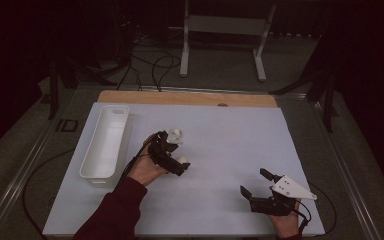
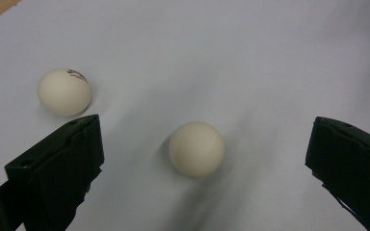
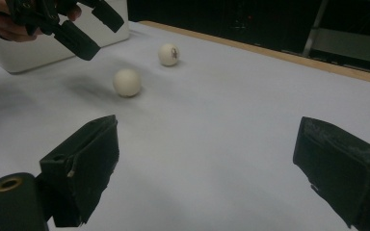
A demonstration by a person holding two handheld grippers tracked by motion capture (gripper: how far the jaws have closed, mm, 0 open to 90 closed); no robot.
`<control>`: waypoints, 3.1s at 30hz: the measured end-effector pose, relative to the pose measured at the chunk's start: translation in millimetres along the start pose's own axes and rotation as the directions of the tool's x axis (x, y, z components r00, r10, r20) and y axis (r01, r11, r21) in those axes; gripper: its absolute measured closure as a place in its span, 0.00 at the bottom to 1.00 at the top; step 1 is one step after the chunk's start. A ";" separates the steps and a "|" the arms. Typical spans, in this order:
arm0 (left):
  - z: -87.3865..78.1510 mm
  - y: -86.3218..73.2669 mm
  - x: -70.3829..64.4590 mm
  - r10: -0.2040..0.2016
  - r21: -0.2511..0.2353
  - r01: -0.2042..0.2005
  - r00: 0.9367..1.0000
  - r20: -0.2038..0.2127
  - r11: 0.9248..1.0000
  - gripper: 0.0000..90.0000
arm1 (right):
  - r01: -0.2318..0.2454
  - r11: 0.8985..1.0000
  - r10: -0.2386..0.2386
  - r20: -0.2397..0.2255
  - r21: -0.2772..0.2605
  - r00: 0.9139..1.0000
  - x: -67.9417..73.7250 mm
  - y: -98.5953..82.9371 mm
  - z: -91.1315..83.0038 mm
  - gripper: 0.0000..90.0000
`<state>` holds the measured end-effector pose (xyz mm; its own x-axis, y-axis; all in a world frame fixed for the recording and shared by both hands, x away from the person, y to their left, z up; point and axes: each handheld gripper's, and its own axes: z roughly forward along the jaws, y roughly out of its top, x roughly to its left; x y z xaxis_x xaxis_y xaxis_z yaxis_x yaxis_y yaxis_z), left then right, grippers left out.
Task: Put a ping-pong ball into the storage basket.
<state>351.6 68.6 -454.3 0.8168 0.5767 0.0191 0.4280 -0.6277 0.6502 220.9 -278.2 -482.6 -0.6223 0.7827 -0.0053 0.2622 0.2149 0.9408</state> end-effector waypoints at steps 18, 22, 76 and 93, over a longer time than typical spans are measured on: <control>8.4 -0.7 1.6 -0.004 0.011 0.004 1.000 0.019 1.000 0.01 | -0.002 1.000 0.002 0.002 0.001 1.000 -0.1 0.1 -0.6 0.10; 11.6 -1.0 1.4 -0.002 0.019 0.002 1.000 0.026 1.000 0.01 | -0.004 1.000 0.004 0.002 0.001 1.000 0.0 0.0 -0.7 0.10; 49.9 -10.2 9.2 -0.034 0.162 0.025 0.998 0.054 0.986 0.43 | -0.005 1.000 0.005 0.006 0.001 1.000 -0.1 -0.1 -1.0 0.10; 52.6 -10.9 8.5 -0.037 0.174 0.024 0.997 0.068 0.984 0.57 | -0.006 1.000 0.006 0.005 0.001 1.000 -0.3 0.0 -1.0 0.10</control>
<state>374.2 52.9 -501.2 0.8249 0.5624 -0.0563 0.5086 -0.6950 0.5082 220.3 -279.0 -482.3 -0.6170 0.7870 -0.0015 0.2669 0.2111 0.9403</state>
